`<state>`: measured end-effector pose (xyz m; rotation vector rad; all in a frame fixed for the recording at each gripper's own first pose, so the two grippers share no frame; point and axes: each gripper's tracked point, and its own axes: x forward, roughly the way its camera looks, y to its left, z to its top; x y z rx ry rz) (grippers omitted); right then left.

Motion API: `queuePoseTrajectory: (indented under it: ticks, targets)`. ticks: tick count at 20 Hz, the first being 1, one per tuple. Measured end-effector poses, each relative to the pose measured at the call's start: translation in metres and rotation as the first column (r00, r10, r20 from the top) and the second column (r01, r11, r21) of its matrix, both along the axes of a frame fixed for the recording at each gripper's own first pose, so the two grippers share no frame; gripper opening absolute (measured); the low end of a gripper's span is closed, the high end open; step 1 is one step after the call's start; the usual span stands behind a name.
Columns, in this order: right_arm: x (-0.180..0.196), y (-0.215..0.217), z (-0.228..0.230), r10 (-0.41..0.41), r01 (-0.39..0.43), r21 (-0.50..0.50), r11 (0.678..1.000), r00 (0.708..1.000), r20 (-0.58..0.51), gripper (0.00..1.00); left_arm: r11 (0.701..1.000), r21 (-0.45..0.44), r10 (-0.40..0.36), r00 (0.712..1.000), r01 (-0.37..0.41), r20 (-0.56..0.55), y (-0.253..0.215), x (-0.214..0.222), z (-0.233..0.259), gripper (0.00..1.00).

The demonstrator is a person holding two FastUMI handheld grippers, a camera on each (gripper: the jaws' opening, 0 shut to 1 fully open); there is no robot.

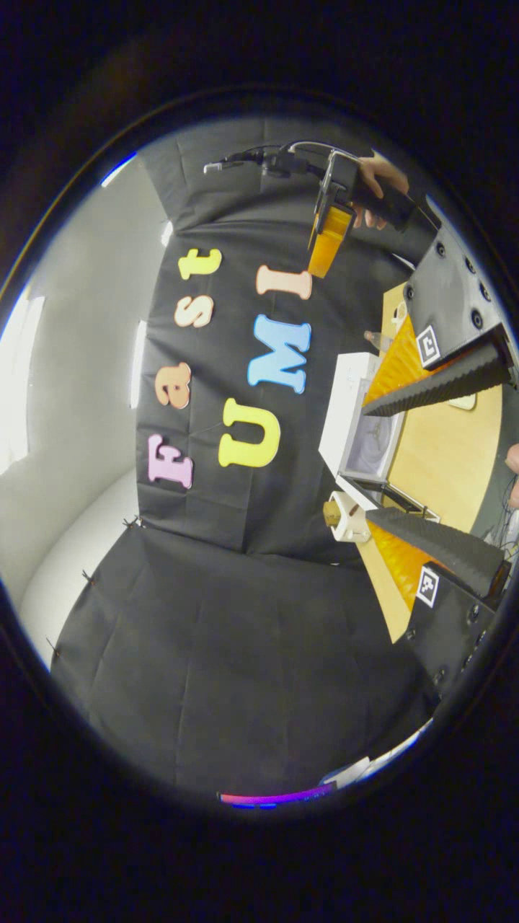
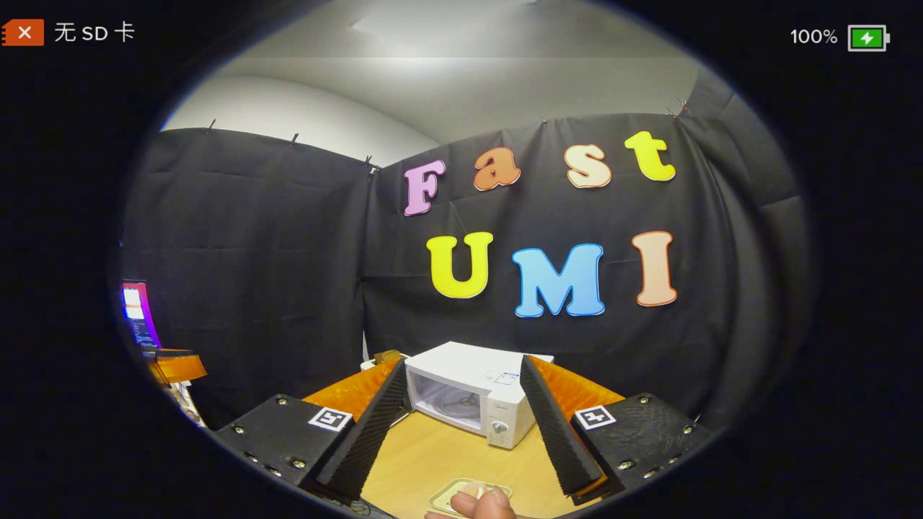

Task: Open the microwave oven with the left hand, put the food in, and close the microwave oven.

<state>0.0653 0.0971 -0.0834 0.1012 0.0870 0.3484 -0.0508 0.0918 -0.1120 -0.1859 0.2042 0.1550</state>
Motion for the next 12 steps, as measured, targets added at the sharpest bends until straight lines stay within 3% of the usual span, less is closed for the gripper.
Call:
queuePoseTrajectory:
  ticks: [5,10,12]
  targets:
    - [0.004,0.013,-0.042,-0.100,0.097,-0.035,0.995,0.989,-0.109,0.96,0.992,0.056,-0.113,0.994,0.113,-0.001,0.018,0.008,-0.007,0.79]
    - [0.003,0.018,-0.109,-0.220,0.197,-0.117,0.973,0.946,-0.237,0.96,0.978,0.005,-0.211,0.977,0.211,0.037,0.040,0.014,-0.015,0.80]
    - [-0.001,0.023,-0.140,-0.235,0.199,-0.149,0.969,0.927,-0.293,0.97,0.972,0.007,-0.235,0.971,0.235,0.030,0.050,0.013,-0.021,0.80]
